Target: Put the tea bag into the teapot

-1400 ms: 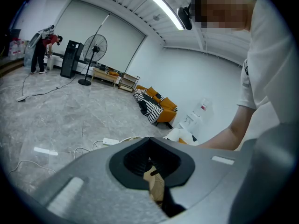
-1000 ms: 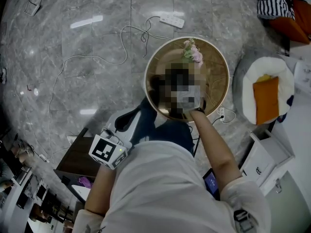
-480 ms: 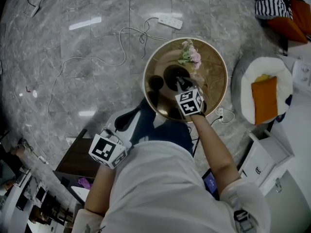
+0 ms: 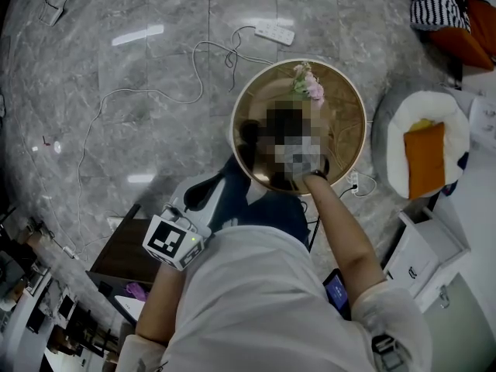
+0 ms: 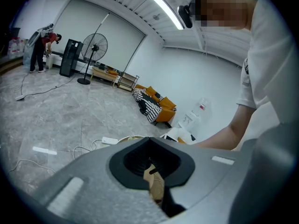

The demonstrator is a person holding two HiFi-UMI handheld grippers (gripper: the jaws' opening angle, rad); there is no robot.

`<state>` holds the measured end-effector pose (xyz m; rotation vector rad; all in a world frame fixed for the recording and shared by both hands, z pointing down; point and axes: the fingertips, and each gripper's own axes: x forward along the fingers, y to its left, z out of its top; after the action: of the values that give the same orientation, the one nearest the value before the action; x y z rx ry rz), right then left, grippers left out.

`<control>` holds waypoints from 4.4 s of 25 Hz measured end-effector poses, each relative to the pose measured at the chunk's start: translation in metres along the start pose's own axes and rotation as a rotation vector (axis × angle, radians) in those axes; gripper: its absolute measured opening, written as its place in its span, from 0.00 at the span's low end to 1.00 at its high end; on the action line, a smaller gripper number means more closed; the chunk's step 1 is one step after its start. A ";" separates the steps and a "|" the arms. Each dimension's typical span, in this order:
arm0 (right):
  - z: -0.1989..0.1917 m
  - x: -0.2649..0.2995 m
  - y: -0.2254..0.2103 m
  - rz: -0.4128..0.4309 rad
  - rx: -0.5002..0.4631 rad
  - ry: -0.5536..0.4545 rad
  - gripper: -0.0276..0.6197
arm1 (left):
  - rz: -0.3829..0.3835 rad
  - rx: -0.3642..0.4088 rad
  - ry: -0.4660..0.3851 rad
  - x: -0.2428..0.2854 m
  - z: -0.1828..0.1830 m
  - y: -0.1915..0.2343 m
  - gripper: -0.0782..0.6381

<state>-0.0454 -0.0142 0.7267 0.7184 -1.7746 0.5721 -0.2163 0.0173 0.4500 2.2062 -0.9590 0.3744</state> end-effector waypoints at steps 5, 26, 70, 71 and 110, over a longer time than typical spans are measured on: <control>-0.002 0.011 0.001 -0.031 -0.067 0.045 0.09 | 0.008 -0.007 0.001 -0.003 -0.001 0.004 0.12; 0.011 -0.034 0.000 -0.011 0.030 -0.073 0.07 | -0.027 0.028 -0.031 0.010 0.006 -0.013 0.12; -0.140 -0.252 -0.054 -0.135 0.523 -0.282 0.05 | -0.079 0.200 0.383 0.227 -0.103 -0.046 0.24; -0.145 -0.253 -0.054 -0.140 0.530 -0.276 0.05 | -0.072 0.205 0.397 0.232 -0.108 -0.044 0.23; -0.223 -0.261 -0.052 -0.162 0.681 -0.193 0.05 | 0.071 0.905 0.887 0.319 -0.199 -0.006 0.12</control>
<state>0.1997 0.1523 0.5461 1.4089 -1.6685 1.0402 0.0088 -0.0091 0.7499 2.2864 -0.3655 1.9166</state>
